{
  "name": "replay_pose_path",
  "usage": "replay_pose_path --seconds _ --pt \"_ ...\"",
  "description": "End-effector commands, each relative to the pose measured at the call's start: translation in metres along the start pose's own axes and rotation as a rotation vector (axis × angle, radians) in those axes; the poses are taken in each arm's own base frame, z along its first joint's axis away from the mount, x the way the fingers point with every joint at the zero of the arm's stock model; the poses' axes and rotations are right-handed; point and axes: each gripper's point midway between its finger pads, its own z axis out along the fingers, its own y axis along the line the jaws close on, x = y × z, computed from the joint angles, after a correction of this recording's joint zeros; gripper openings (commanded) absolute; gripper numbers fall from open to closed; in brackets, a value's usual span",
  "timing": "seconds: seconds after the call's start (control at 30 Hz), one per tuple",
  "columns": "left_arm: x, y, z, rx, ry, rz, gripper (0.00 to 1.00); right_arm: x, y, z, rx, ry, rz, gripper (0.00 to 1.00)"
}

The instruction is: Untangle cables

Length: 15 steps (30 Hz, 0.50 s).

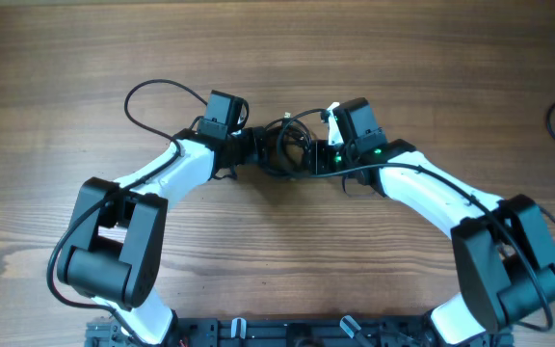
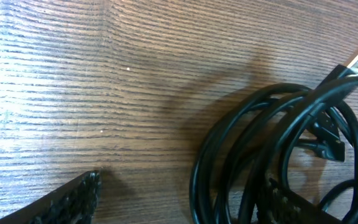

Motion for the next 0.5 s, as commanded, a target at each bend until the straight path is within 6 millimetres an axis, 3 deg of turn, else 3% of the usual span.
replay_pose_path --seconds 0.0,0.13,0.3,0.47 --pt "0.001 0.002 0.002 0.002 0.015 -0.016 0.83 0.0 0.006 0.004 -0.04 0.008 0.024 0.04" --pt "-0.008 0.009 -0.021 -0.002 -0.004 -0.046 0.87 -0.013 0.049 -0.02 -0.237 -0.012 0.053 0.04" --pt "-0.004 -0.004 -0.048 0.215 0.09 -0.127 0.97 -0.017 0.053 -0.024 -0.253 0.005 0.343 0.04" --pt "0.0 -0.009 -0.052 0.272 0.125 -0.144 1.0 -0.027 0.057 -0.026 -0.278 -0.024 0.382 0.04"
